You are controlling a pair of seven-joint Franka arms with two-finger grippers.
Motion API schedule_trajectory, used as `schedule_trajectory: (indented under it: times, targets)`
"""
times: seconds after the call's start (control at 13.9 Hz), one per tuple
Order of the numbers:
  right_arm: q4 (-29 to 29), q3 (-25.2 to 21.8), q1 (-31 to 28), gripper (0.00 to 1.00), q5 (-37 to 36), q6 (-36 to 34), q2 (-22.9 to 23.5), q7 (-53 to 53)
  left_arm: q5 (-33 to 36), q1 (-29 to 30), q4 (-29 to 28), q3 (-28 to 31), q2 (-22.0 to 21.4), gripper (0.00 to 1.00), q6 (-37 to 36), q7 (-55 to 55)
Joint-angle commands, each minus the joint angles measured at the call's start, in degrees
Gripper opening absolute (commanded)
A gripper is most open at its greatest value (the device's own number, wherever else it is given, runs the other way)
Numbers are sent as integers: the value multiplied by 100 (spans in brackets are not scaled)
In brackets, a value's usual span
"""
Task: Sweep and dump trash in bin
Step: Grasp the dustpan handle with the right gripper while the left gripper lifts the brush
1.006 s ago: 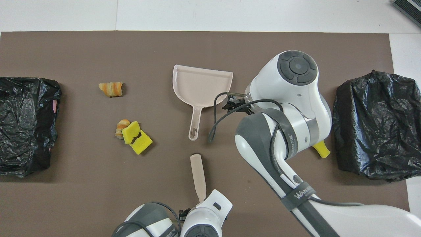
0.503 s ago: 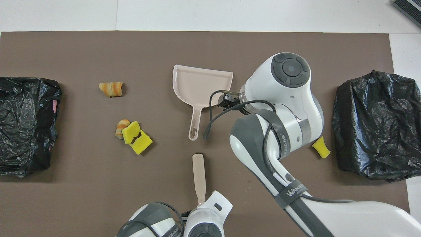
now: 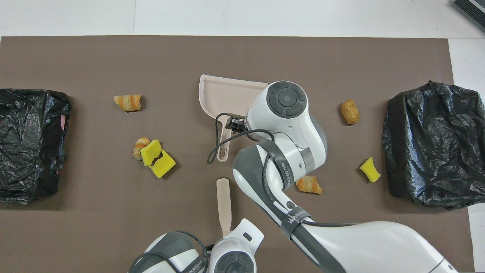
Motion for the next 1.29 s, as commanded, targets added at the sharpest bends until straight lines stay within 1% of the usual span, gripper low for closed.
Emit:
schedule_trajectory:
  times: [0.0, 0.14, 0.22, 0.36, 0.5, 0.57, 0.65, 0.72, 0.79, 0.86, 1.01, 1.22]
  targets:
    - [188, -3, 193, 100, 35, 132, 180, 240, -17, 209, -20, 28, -396, 0, -681, 470]
    - [302, -3, 238, 100, 35, 141, 224, 249, -17, 332, -28, 28, -493, 0, -963, 725]
    - [329, -3, 238, 100, 35, 150, 267, 275, -17, 402, -28, 28, -598, 0, -1060, 822]
    - [451, -11, 422, 100, -9, 229, 443, 406, -17, 586, -28, 28, -844, 0, -1393, 1172]
    - [539, -29, 519, 95, -88, 238, 575, 451, -17, 805, -28, 28, -1011, 0, -1728, 1463]
    - [540, -20, 519, 90, -193, 238, 584, 442, -17, 937, -20, 28, -1081, 0, -1843, 1630]
    - [540, -3, 528, 83, -307, 238, 610, 442, -17, 1121, -28, 28, -1239, 0, -1957, 1805]
    - [531, -3, 554, 81, -343, 281, 645, 442, -17, 1358, -20, 28, -1414, 0, -2149, 2016]
    - [514, -11, 615, 75, -343, 369, 663, 433, -17, 1578, -20, 28, -1642, 0, -2378, 2296]
    - [522, -12, 616, 62, -361, 344, 672, 416, -17, 1841, -20, 28, -1784, 0, -2571, 2517]
    - [540, -12, 616, 61, -518, 291, 681, 407, -17, 2237, 24, 37, -1847, 0, -2731, 2790]
    - [601, -20, 616, 61, -641, 273, 699, 416, -8, 3063, 147, 37, -1786, 0, -2731, 3457]
